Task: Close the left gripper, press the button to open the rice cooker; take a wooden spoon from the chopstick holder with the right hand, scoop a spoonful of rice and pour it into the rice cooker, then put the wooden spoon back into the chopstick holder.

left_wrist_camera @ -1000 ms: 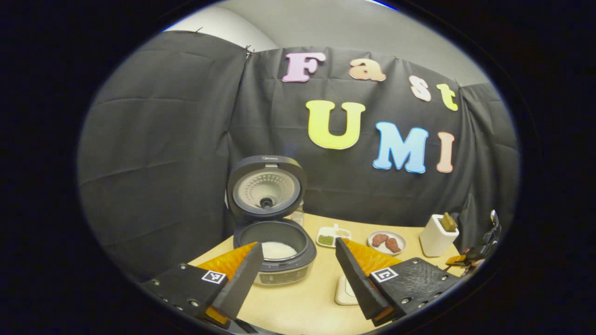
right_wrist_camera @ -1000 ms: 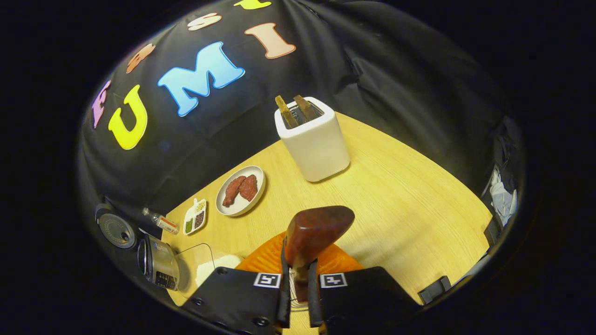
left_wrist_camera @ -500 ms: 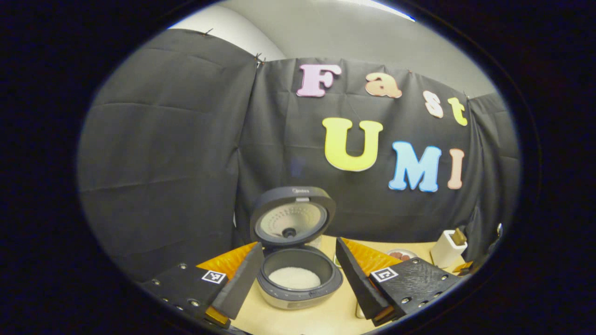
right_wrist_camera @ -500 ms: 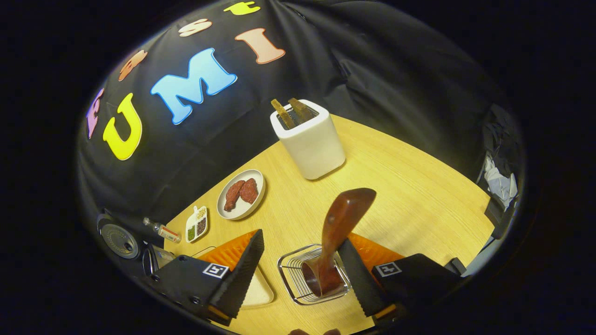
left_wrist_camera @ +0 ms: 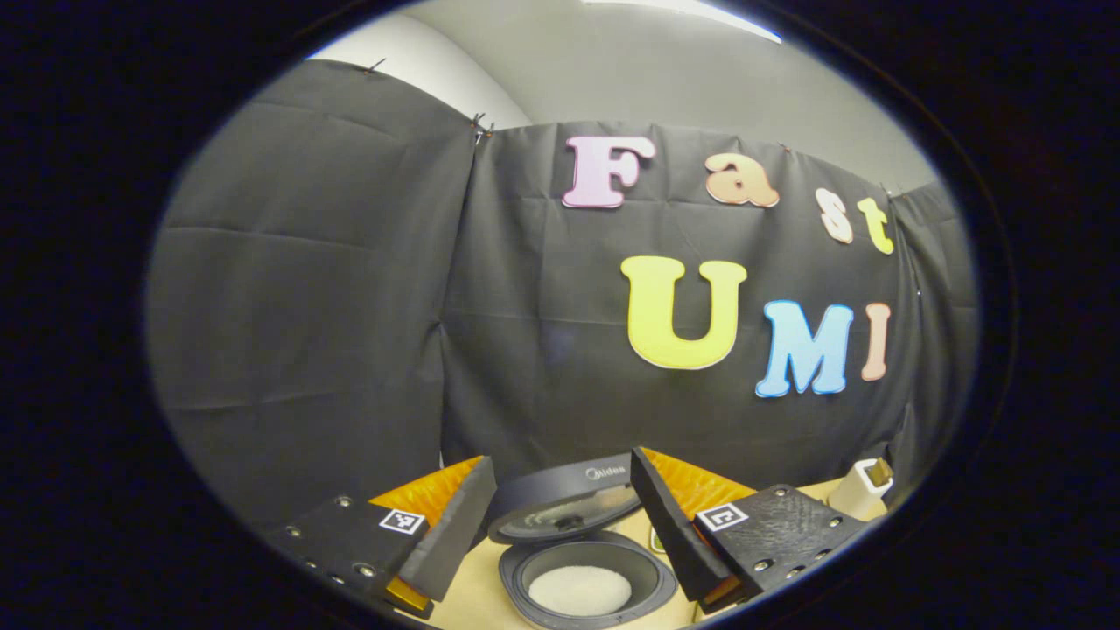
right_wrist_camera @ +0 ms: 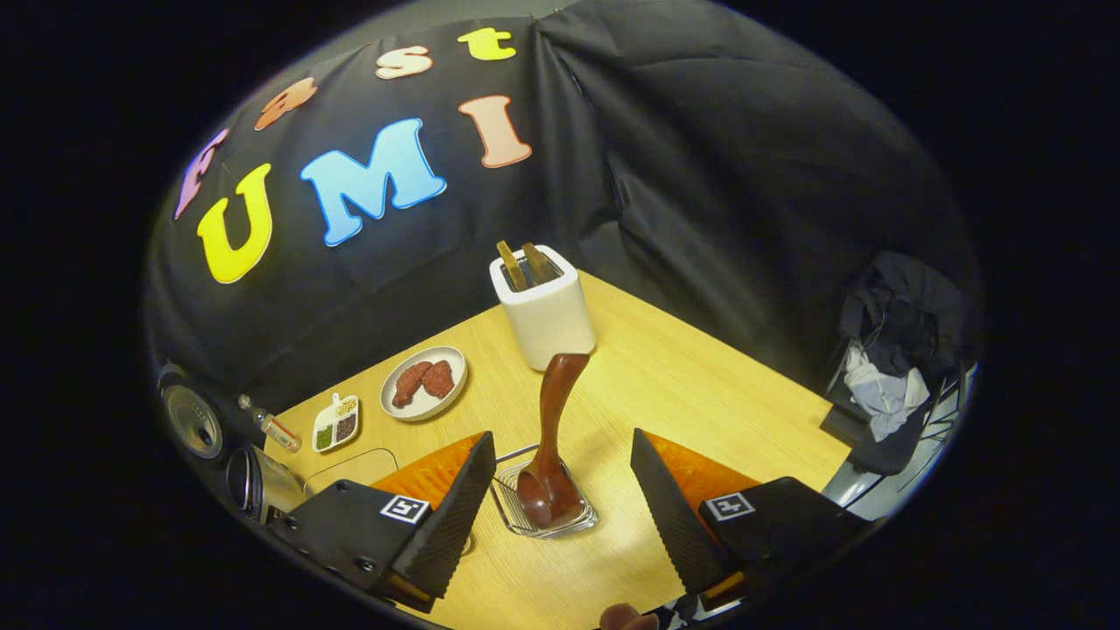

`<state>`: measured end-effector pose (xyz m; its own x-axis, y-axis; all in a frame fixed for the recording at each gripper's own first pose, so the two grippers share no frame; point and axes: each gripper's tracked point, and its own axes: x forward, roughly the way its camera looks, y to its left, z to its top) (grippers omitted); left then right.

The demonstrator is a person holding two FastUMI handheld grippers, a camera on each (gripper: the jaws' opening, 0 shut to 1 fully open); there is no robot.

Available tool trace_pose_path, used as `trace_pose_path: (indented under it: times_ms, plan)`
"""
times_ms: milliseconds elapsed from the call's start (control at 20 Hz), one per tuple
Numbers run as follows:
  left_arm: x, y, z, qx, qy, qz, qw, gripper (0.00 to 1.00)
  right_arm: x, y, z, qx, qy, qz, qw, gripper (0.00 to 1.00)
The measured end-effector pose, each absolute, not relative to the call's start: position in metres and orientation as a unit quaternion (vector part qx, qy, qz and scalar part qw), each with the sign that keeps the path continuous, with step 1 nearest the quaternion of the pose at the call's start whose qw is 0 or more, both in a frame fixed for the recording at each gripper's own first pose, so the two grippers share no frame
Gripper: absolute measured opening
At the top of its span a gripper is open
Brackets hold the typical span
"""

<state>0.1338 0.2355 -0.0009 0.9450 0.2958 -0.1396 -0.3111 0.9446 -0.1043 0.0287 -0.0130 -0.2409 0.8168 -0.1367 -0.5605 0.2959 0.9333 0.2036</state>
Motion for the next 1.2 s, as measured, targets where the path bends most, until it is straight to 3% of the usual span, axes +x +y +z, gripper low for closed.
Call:
trace_pose_path:
  times_ms: [250, 650, 750, 800, 850, 1200]
  plan:
    - [0.194, 0.24, -0.011, -0.066, 0.078, 0.143, 0.984, 0.97, 0.01, 0.0, -0.202, 0.083, 0.227, -0.113, 0.964, 0.98]
    - [0.253, 0.237, -0.054, -0.052, 0.13, 0.163, 0.977, 0.97, 0.004, 0.041, -0.136, 0.01, 0.158, -0.048, 0.986, 0.98]
    - [0.257, 0.233, -0.062, -0.06, 0.141, 0.171, 0.973, 0.97, 0.013, 0.053, -0.121, 0.004, 0.142, -0.019, 0.99, 0.98]
    - [0.257, 0.231, -0.067, -0.067, 0.147, 0.173, 0.972, 0.96, 0.017, 0.055, -0.115, 0.004, 0.134, -0.01, 0.991, 0.93]
    - [0.257, 0.228, -0.072, -0.074, 0.153, 0.175, 0.97, 0.97, 0.024, 0.057, -0.11, 0.005, 0.124, -0.001, 0.992, 0.98]
    - [0.237, 0.206, -0.092, -0.047, 0.174, 0.22, 0.959, 1.0, 0.052, 0.065, -0.118, 0.0, 0.127, 0.052, 0.99, 0.98]
